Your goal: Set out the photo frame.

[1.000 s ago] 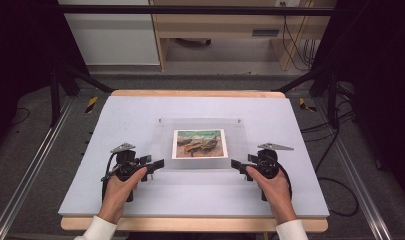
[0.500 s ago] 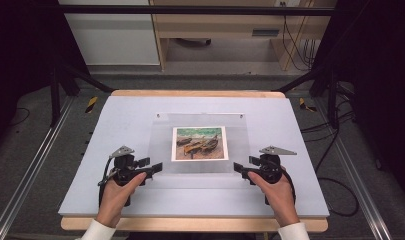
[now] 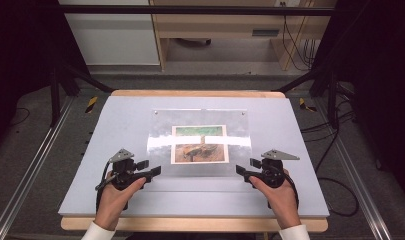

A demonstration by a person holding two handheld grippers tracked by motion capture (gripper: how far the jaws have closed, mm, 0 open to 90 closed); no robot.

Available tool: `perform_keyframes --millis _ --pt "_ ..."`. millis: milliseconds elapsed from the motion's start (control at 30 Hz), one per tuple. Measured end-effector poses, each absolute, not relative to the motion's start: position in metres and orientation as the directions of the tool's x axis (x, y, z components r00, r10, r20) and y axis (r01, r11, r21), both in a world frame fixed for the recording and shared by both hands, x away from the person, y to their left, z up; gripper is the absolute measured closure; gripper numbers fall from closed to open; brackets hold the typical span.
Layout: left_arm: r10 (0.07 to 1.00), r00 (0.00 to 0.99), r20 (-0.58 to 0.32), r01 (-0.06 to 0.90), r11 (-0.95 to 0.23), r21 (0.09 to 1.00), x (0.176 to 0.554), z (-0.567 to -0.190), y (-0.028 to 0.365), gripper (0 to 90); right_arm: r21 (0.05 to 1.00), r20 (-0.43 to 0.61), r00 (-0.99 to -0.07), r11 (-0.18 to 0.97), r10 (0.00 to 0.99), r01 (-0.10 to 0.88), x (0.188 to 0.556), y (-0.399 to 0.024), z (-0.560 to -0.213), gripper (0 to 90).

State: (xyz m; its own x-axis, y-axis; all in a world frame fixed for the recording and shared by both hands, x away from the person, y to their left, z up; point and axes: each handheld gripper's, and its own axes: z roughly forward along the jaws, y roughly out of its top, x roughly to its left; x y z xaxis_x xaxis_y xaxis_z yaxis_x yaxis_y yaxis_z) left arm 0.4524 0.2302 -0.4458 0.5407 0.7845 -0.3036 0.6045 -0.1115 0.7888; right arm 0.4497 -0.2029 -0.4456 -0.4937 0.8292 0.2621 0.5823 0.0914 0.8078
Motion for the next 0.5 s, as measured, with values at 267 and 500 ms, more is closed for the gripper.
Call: perform_keyframes --millis 267,500 --pt "0.786 0.544 -0.293 0.599 -0.119 0.792 0.4478 -0.4454 0.2311 38.2 0.812 0.243 -0.496 0.105 0.834 0.574 0.4472 -0.2023 -0.4443 34.5" --pt "0.794 0.551 -0.256 0.593 -0.157 0.789 0.4427 -0.4423 0.2289 38.8 0.819 0.224 -0.495 0.113 0.840 0.563 0.4396 -0.2023 -0.4435 37.5"
